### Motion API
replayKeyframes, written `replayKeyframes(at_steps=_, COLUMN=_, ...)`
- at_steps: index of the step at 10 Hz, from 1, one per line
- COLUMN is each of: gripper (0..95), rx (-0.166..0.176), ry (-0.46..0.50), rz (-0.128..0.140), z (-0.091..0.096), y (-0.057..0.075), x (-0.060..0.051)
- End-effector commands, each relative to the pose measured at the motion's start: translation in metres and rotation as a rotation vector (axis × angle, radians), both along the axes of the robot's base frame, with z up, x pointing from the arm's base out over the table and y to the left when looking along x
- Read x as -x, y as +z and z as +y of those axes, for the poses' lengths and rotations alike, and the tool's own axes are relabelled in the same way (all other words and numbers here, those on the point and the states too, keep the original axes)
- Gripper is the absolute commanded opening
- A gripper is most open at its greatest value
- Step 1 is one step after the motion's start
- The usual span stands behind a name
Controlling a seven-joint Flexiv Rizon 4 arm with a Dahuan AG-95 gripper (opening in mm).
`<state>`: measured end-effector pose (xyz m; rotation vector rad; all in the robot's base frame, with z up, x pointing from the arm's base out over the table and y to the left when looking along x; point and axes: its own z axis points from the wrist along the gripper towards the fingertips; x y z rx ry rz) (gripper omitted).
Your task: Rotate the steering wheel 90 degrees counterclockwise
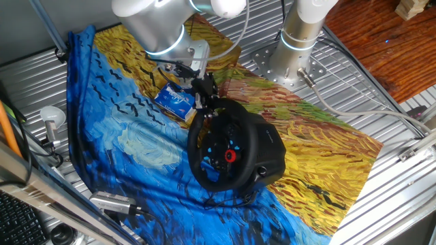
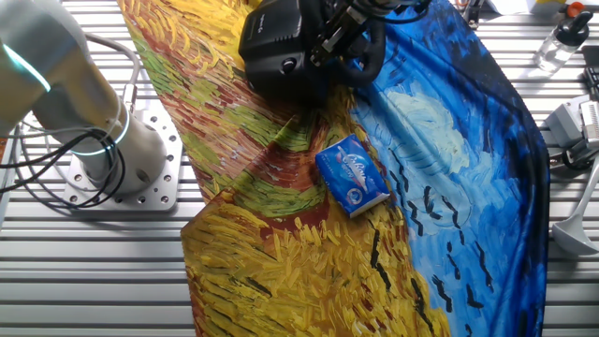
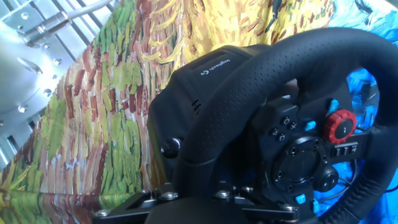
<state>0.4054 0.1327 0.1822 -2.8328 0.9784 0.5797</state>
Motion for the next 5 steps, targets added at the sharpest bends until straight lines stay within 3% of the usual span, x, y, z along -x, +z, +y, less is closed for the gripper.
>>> replayKeyframes(at_steps=1, gripper=38.0, rx=0.014, ry=-0.007, rz=0.025, z=-0.0010, y=0.0004, x=-0.0001)
replayKeyframes(at_steps=3, gripper=38.0, rx=0.023, ry=-0.034, rz=0.085, z=-0.0008, y=0.0003, x=-0.0002)
replayKeyframes(at_steps=5, gripper=38.0, rx=0.025, ry=-0.040, rz=0.096, z=-0.0005, y=0.0001, x=-0.0004)
